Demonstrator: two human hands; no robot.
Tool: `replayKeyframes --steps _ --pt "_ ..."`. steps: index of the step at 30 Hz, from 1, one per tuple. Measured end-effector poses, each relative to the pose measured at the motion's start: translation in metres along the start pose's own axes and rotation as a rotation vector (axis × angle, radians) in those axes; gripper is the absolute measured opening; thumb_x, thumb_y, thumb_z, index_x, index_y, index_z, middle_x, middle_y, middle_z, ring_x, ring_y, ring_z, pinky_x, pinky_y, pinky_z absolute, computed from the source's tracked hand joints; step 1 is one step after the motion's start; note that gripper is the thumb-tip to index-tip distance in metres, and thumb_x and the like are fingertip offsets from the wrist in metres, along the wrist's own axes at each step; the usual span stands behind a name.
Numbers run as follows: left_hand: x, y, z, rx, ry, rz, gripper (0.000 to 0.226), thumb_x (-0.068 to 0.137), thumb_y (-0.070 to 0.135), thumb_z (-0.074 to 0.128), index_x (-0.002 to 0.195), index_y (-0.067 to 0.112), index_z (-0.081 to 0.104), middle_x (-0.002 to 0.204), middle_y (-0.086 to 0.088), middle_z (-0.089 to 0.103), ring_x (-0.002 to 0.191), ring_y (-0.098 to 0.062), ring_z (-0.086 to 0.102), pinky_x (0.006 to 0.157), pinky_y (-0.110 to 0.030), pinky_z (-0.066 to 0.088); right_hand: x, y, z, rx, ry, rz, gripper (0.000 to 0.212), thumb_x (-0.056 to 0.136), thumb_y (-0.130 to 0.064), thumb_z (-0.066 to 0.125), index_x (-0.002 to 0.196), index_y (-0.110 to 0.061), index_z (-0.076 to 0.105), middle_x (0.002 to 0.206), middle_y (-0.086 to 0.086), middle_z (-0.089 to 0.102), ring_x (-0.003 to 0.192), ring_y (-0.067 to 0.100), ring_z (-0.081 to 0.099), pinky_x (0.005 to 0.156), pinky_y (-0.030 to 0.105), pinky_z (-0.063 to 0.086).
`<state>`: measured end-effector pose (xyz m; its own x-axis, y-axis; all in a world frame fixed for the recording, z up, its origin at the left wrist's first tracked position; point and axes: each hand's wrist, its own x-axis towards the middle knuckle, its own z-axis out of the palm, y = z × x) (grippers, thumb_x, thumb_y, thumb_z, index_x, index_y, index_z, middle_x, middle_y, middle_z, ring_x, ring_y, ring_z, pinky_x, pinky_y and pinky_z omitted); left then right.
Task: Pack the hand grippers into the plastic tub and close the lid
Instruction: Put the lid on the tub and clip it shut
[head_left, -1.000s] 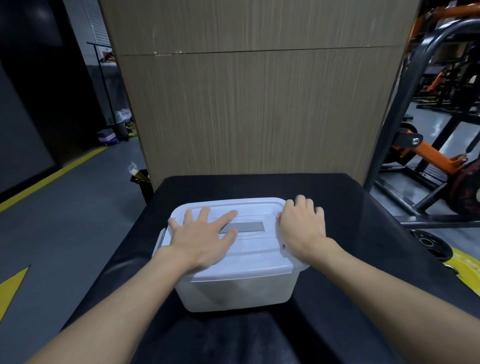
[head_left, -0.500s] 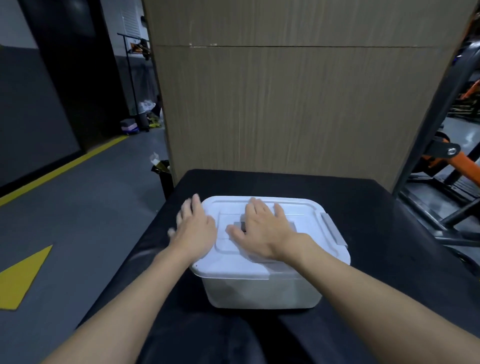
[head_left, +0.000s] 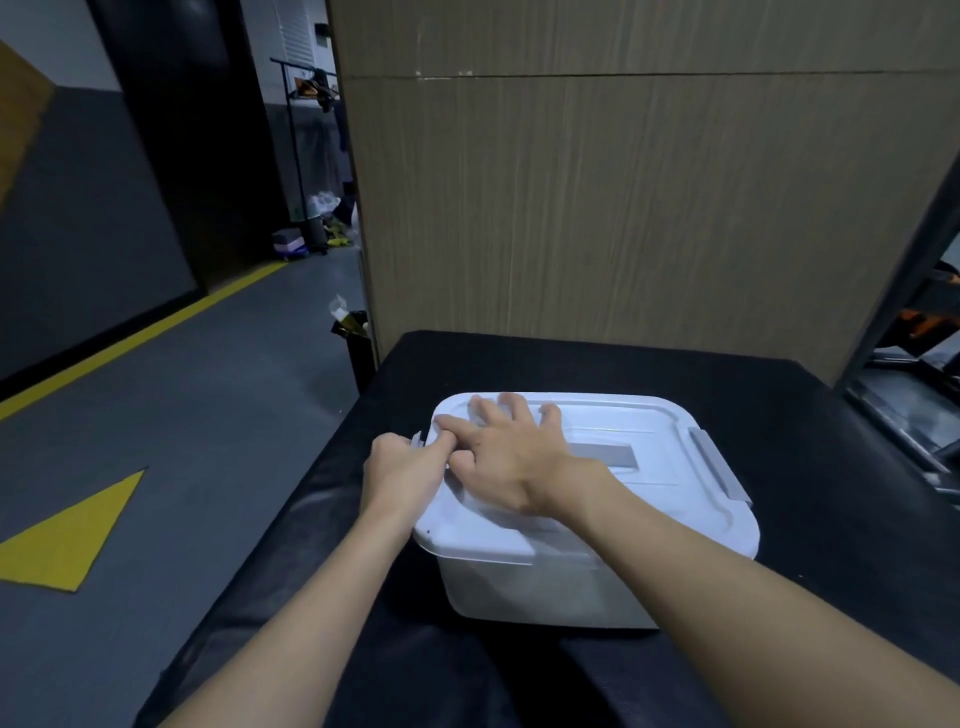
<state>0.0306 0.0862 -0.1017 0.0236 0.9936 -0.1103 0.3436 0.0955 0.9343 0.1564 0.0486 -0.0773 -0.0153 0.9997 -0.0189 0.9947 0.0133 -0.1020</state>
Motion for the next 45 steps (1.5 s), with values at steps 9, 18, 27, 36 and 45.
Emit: replayKeyframes --steps 9,18,27,36,45 --pt "-0.009 -0.005 -0.005 -0.205 -0.078 0.071 0.021 0.081 0.019 0.069 0.085 -0.002 0.069 0.085 -0.025 0.069 0.065 -0.021 0.062 0.061 -0.036 0.05 0.001 -0.003 -0.004 0.107 -0.012 0.019 0.052 0.089 -0.046 0.028 0.141 -0.049 0.034 0.148 -0.002 0.029 0.142 0.026 0.01 0.109 0.06 0.005" --pt "-0.001 -0.006 -0.004 0.105 -0.162 0.228 0.014 0.092 0.016 0.05 0.084 0.005 0.054 0.07 -0.005 0.055 0.059 -0.016 0.047 0.05 -0.028 0.038 -0.001 0.002 -0.006 0.154 0.014 0.021 0.057 0.094 -0.036 0.029 0.151 -0.033 0.024 0.157 0.0 0.026 0.149 0.025 0.008 0.116 0.054 0.006" --pt "-0.009 0.001 0.004 0.171 -0.126 0.191 0.017 0.096 0.028 0.046 0.101 0.012 0.049 0.093 0.002 0.057 0.072 -0.014 0.051 0.056 -0.029 0.04 -0.057 0.088 -0.018 0.031 0.293 0.605 0.036 0.094 -0.033 0.034 0.125 -0.024 0.051 0.129 0.007 0.052 0.119 0.033 0.047 0.099 0.052 0.03" --pt "-0.004 0.006 0.016 0.109 -0.143 0.156 0.012 0.094 0.024 0.044 0.089 0.015 0.049 0.084 0.0 0.056 0.067 -0.018 0.05 0.056 -0.028 0.042 -0.1 0.136 -0.004 0.337 0.331 0.718 0.021 0.094 -0.027 0.029 0.087 -0.022 0.048 0.083 0.006 0.064 0.073 0.026 0.059 0.056 0.033 0.043" --pt "-0.006 0.018 0.036 0.15 -0.183 0.147 0.019 0.094 0.026 0.043 0.102 0.012 0.053 0.09 -0.002 0.057 0.07 -0.02 0.053 0.058 -0.03 0.043 -0.11 0.149 -0.011 0.381 0.335 0.749 0.021 0.093 -0.023 0.031 0.092 -0.018 0.051 0.082 0.006 0.064 0.072 0.024 0.06 0.054 0.031 0.043"
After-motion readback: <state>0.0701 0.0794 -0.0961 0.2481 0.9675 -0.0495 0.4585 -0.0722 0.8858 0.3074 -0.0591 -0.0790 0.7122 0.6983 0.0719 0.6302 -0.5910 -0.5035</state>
